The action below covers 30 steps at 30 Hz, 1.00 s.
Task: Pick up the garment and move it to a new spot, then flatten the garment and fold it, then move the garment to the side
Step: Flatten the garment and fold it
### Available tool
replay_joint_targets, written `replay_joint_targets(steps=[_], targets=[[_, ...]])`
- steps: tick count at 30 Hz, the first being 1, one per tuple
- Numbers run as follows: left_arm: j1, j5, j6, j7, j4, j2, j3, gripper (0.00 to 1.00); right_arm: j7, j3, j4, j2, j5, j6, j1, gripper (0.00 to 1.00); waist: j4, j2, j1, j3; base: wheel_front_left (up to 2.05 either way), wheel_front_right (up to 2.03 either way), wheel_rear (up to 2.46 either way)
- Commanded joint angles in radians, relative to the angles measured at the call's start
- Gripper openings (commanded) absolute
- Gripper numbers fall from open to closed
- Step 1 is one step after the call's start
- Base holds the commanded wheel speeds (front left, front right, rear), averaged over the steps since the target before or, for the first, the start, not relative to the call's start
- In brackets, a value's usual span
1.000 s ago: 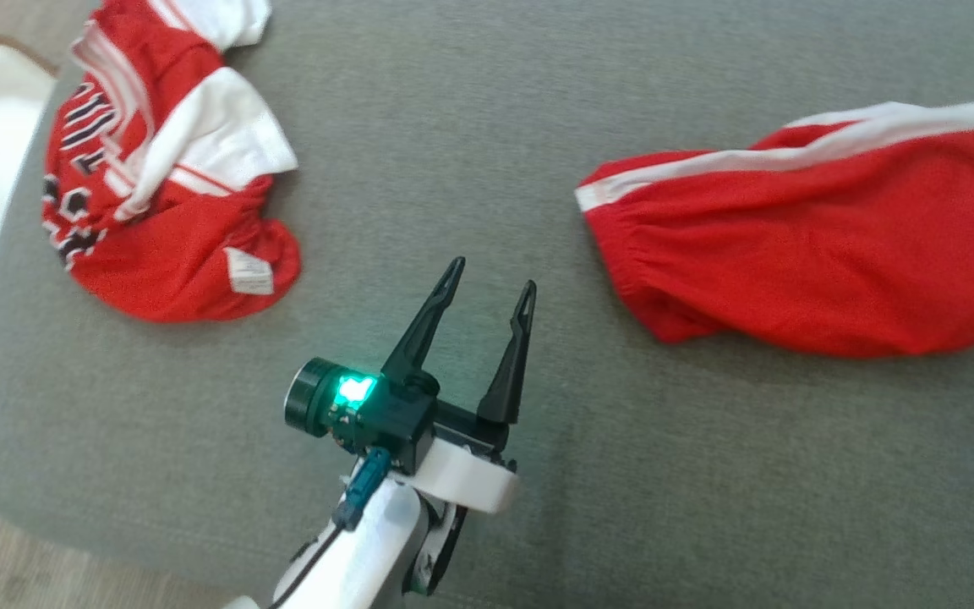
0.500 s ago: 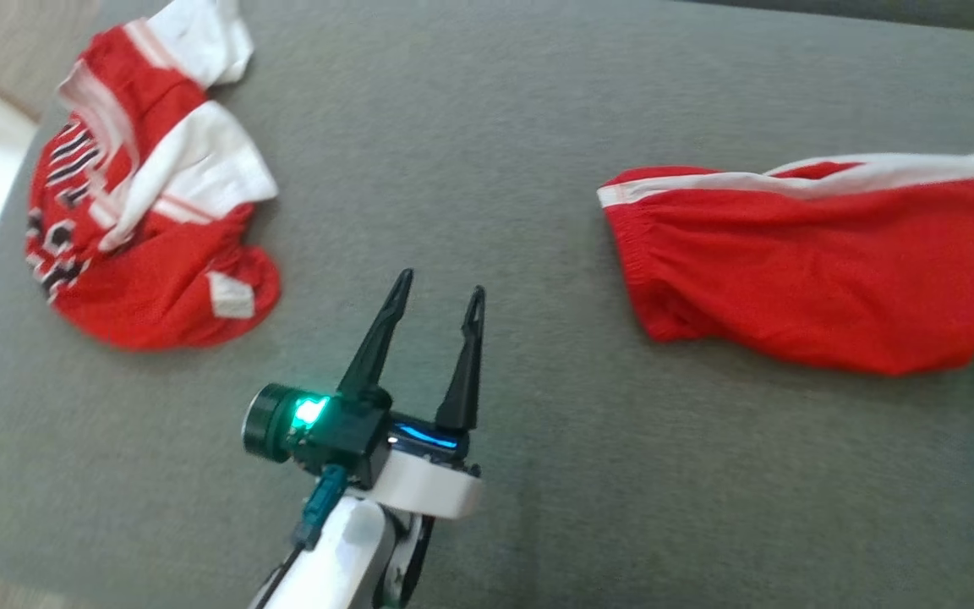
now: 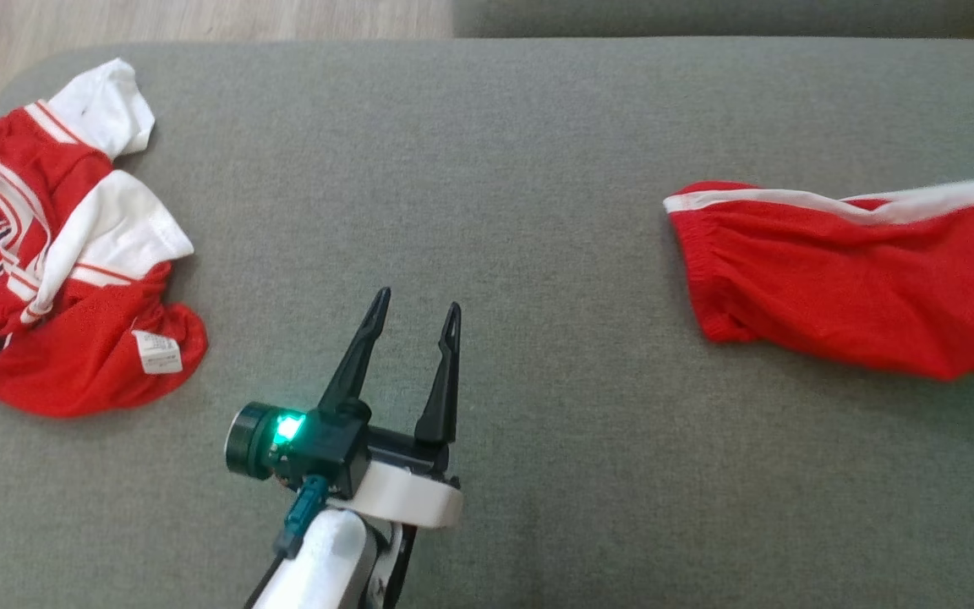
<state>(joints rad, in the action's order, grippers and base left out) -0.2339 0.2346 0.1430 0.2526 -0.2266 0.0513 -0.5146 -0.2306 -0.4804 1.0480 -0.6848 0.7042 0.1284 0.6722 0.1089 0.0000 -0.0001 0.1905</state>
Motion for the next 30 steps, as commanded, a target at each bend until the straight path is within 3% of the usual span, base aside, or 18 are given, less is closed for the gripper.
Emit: replay_joint_targets(steps=[1,5,11,17,18,19,24,30], targets=[[0.002,-0.014,-0.004,0.009,0.022,0.005,0.038,1.0,-0.018,-0.014,-0.041,-0.018,-0.014,0.002,0.032,0.0,-0.006,0.0,0.0001,-0.011,0.0,0.0,0.0],[0.012,-0.015,-0.009,0.009,0.013,0.004,0.043,1.0,-0.022,-0.012,-0.103,0.036,-0.026,0.002,0.06,0.0,-0.012,0.0,0.0001,-0.031,0.0,0.0,0.0],[0.03,-0.012,-0.02,0.009,0.008,0.002,0.045,1.0,0.01,-0.025,-0.246,0.181,-0.067,0.002,0.054,0.0,0.004,0.0,0.0001,-0.057,0.0,0.0,0.0],[0.042,-0.005,-0.025,0.009,0.007,0.001,0.047,1.0,0.094,-0.06,-0.37,0.347,-0.117,0.002,-0.06,0.0,0.042,0.0,0.0001,-0.06,0.0,0.0,0.0],[0.045,-0.003,-0.026,0.009,0.005,0.0,0.047,1.0,0.109,-0.065,-0.385,0.371,-0.125,0.002,-0.086,0.43,0.048,0.0,0.0001,-0.061,0.0,0.0,0.0],[0.047,0.0,-0.028,0.009,0.003,0.0,0.047,1.0,0.118,-0.066,-0.398,0.389,-0.141,0.002,-0.11,1.0,0.053,0.0,0.0001,-0.063,0.0,0.0,0.0],[0.069,0.015,-0.024,0.009,0.007,0.0,0.059,1.0,0.081,-0.001,-0.504,0.451,-0.216,0.002,-0.221,1.0,0.062,0.0,0.0001,-0.096,0.0,0.0,0.0],[0.147,0.03,-0.006,0.009,0.05,-0.001,0.11,1.0,0.002,0.148,-0.694,0.455,-0.362,0.002,-0.385,1.0,0.027,0.0,0.0001,-0.181,0.0,0.0,0.0]])
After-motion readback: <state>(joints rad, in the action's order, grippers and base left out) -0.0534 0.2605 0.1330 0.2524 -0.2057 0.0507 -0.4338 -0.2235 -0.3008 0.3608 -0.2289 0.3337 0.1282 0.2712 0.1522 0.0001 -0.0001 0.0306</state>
